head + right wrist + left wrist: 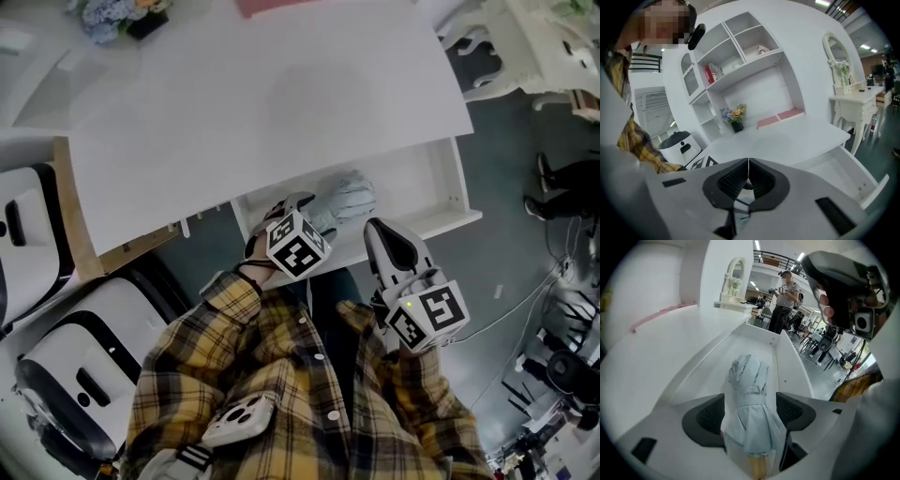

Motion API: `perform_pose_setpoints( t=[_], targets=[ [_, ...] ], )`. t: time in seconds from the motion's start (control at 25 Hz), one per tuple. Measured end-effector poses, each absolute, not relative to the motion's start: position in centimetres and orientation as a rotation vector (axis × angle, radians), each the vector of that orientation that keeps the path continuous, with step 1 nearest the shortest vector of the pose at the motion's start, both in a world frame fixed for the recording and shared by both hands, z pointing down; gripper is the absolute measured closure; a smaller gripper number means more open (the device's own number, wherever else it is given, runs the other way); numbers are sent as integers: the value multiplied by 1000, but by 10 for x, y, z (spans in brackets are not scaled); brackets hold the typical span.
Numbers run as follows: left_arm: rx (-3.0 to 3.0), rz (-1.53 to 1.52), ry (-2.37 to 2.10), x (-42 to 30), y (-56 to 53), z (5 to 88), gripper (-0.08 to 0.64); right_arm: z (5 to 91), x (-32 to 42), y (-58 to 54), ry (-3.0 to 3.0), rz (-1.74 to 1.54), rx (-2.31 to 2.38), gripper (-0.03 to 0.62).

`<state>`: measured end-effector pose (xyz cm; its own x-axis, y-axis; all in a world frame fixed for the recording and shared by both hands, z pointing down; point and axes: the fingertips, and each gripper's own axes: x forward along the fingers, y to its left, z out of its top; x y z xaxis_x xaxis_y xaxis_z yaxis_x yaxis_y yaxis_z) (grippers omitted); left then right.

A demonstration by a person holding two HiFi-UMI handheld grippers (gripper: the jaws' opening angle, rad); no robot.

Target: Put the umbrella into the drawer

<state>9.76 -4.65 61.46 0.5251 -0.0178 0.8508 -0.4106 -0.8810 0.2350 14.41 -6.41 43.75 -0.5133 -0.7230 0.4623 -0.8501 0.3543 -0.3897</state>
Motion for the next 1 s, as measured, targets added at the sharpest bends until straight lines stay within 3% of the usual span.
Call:
perform_pose_setpoints(
  t=[1.0],
  targets=[
    [2525, 822, -1028, 19, -93, 416, 218, 334, 61, -85, -2718, 582, 1102, 574]
  ],
)
